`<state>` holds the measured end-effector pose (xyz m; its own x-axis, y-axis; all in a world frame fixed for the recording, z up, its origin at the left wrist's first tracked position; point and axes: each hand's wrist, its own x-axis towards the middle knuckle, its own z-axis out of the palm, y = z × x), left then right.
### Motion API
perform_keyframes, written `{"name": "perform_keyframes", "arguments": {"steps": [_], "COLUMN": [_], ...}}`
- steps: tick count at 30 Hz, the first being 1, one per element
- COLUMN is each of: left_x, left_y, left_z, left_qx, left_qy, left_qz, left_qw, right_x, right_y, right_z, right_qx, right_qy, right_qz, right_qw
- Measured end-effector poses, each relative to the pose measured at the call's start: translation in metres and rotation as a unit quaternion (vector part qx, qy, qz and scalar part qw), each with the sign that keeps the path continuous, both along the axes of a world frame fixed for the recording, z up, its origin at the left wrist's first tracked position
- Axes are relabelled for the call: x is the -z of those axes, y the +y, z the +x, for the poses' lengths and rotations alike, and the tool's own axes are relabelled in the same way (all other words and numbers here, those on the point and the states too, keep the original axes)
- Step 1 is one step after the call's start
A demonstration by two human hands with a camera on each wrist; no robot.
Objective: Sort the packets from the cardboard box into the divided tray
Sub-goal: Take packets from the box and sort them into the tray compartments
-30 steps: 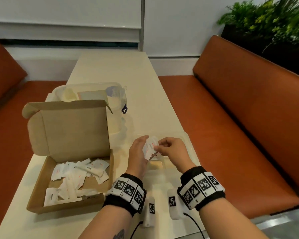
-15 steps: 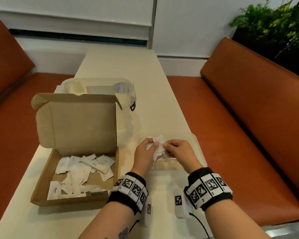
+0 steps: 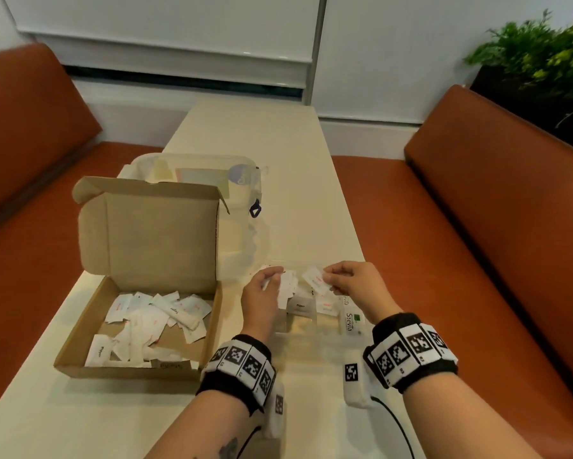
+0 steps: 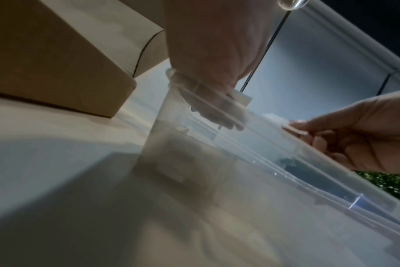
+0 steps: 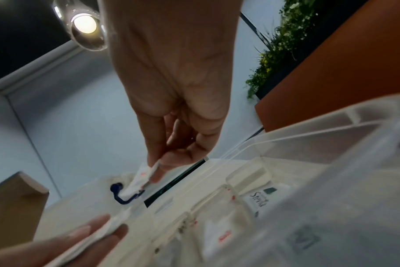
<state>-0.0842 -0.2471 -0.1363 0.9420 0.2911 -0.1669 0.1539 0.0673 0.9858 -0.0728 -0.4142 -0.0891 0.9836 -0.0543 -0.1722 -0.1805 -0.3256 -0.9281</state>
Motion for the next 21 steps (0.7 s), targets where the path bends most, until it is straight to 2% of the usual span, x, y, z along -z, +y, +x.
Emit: {"name": "perform_keyframes", "arguments": {"steps": [2,4,7,14,21], "left_x": [0.002,0.004,0.005,0.006,0.005], "left_y": [-0.001,0.000,0.000,0.000,-0.001], "left_z": [0.001,0.001,0.002,0.002,0.001], "left_qx": [-0.009,-0.013,-0.012,-0.006,-0.005], "left_qy": [0.000,0.001,-0.004,-0.010,-0.021], "left_qz": [0.008,0.007,0.004,0.008,0.023], "left_qw": [1.000,1.000,1.000,1.000,0.999], "right_x": [0.004,0.008,0.017,0.042,0.049], "right_y": [-0.005,-0.009,-0.007,-0.001,-0.003], "right_z": [0.002,0.006,0.008,0.006,0.003], "right_qx": [-0.014,-0.047,-0.109,-0.126,-0.131], "right_qy": [-0.021,-0.032,-0.032,-0.041,-0.076], "right_qz": [-0.112,-0.234,-0.330,-0.405,-0.399], "right_qw": [0.993,0.971,0.937,0.905,0.904]}}
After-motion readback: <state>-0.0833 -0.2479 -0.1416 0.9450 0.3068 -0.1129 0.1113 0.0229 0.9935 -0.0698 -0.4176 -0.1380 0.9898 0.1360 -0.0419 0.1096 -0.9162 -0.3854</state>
